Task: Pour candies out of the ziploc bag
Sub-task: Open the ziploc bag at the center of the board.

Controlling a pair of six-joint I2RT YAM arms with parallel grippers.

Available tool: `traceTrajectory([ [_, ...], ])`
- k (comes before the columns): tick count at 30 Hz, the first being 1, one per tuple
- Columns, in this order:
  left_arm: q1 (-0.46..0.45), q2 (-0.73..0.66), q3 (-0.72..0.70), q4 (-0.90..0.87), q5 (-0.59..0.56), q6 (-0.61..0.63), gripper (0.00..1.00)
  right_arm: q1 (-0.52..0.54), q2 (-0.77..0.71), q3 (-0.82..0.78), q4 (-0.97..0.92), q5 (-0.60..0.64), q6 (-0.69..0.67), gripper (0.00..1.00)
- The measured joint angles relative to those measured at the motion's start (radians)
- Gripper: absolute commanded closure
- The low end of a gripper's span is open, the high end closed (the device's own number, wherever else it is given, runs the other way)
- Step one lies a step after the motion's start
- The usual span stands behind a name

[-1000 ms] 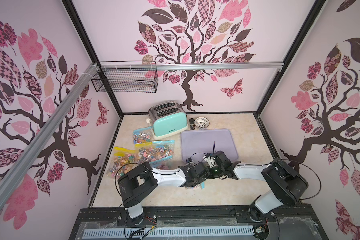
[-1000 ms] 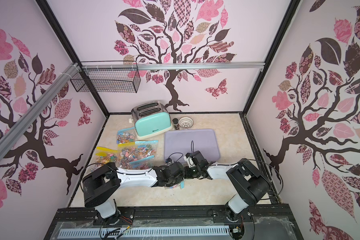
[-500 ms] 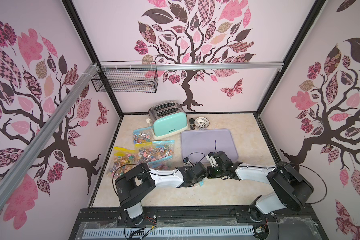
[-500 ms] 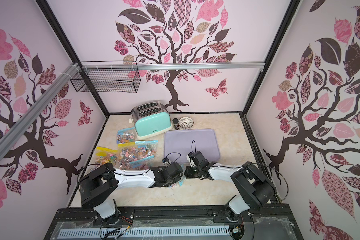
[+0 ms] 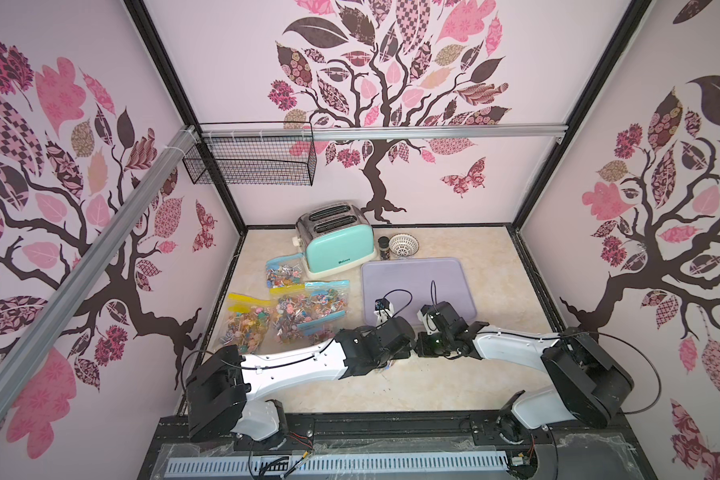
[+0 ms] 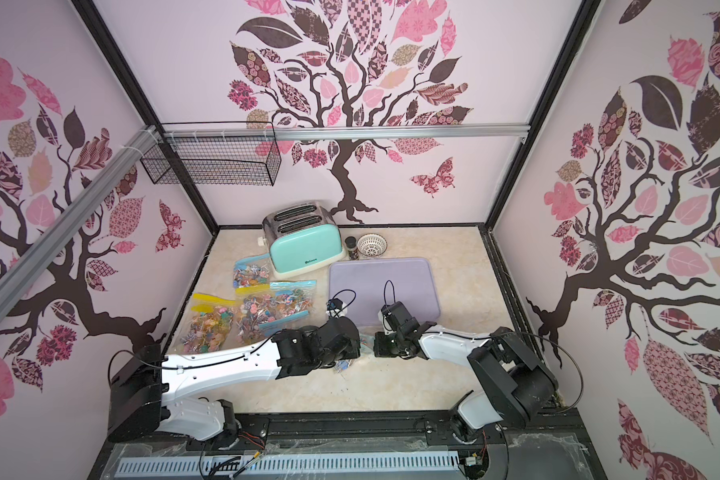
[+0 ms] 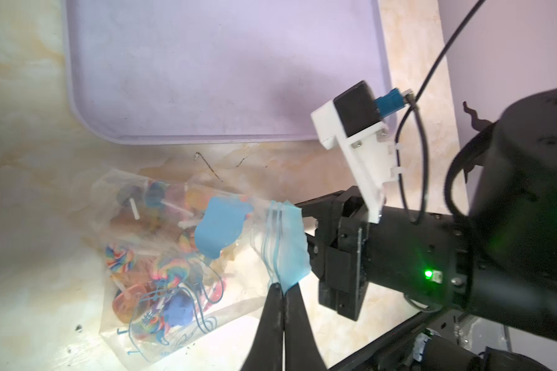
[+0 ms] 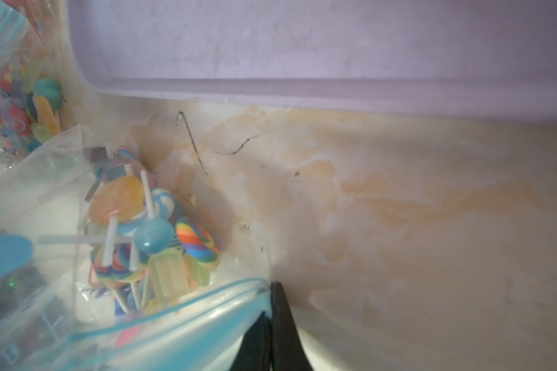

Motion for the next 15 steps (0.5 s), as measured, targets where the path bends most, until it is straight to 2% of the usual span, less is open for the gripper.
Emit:
traceTrajectory([
  [7,0.0,0.006,-0.011,0.0,0.01,0.021,1.0,-0.015,-0.175,0.041,-0.197,0.06,0.012,0.5],
  [12,0.0,0.047,-0.011,0.017,0.036,0.026,1.0,-0.024,-0.329,0.087,-0.233,0.021,0.056,0.41],
  [15,0.0,0.064,-0.011,0.023,0.047,0.029,1.0,-0.026,-0.346,0.08,-0.2,-0.056,0.112,0.39],
])
